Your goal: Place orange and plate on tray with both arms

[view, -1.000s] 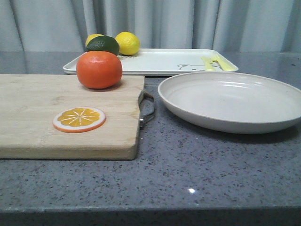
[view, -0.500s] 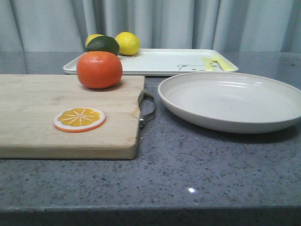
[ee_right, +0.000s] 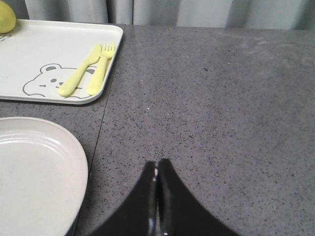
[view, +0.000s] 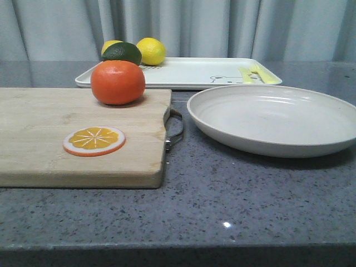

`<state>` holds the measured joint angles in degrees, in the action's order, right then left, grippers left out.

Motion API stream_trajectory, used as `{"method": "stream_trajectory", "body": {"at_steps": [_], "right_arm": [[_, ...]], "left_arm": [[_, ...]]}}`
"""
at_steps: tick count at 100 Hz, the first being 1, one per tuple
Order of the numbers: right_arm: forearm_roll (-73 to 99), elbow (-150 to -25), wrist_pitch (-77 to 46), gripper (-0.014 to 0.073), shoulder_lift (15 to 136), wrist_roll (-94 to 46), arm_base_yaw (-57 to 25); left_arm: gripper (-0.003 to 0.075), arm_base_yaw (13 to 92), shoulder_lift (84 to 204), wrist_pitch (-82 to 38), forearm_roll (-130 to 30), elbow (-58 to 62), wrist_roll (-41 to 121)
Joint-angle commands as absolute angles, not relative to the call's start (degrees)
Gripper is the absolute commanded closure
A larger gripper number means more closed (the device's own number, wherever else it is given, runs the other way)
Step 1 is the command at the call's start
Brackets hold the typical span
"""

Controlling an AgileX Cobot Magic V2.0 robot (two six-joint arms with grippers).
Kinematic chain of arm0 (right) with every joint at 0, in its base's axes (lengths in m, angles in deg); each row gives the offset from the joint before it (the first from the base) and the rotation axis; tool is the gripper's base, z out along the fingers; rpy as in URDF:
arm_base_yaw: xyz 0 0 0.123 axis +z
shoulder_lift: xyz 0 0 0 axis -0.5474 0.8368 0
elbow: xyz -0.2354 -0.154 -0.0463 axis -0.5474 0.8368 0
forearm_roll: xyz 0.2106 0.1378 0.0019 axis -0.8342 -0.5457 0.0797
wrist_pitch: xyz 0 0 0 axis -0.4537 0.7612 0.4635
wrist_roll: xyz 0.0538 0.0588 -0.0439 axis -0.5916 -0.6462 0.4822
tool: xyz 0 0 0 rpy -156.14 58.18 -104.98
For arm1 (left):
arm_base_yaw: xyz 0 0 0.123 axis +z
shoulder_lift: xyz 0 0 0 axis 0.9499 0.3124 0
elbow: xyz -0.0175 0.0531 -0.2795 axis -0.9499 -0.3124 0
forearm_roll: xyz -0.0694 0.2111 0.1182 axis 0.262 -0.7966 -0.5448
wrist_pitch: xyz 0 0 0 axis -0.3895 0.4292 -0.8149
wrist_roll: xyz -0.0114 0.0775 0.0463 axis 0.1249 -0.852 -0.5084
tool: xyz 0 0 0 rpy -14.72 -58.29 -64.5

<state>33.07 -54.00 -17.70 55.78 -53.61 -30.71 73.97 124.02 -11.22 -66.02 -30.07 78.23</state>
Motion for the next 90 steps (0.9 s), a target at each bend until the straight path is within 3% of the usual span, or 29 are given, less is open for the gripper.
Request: {"method": "stream_trajectory", "body": {"at_steps": [1,34,41,53,63,90], "right_arm": [[33.6,-56.0,-22.2,0.066,56.2,-53.0,-30.9],[33.6,-56.0,-21.2,0.066,56.2,-53.0,-30.9],[33.6,-56.0,-21.2,0.066,56.2,-53.0,-30.9],[33.6,-56.0,-21.2,0.066,56.2,-53.0,-30.9],[33.6,-56.0,-21.2,0.066,56.2,-53.0,-30.9],[33.6,-56.0,-21.2,0.066,56.2,-53.0,-30.9]], "left_arm": [[0.0741,73.4,126.0,-7.2,-65.0,-28.1,78.7],[0.0725,73.4,131.3,-7.8,-63.5,-27.3,78.7],[0.0652,73.4,132.3,-9.4,-63.7,-26.2,78.7],[0.0396,73.4,134.0,-10.6,-63.7,-24.2,78.7],[0.0234,72.8,135.2,-11.7,-63.7,-22.3,78.7],[0.0116,64.9,142.0,-14.9,-63.8,-15.4,78.7]]}}
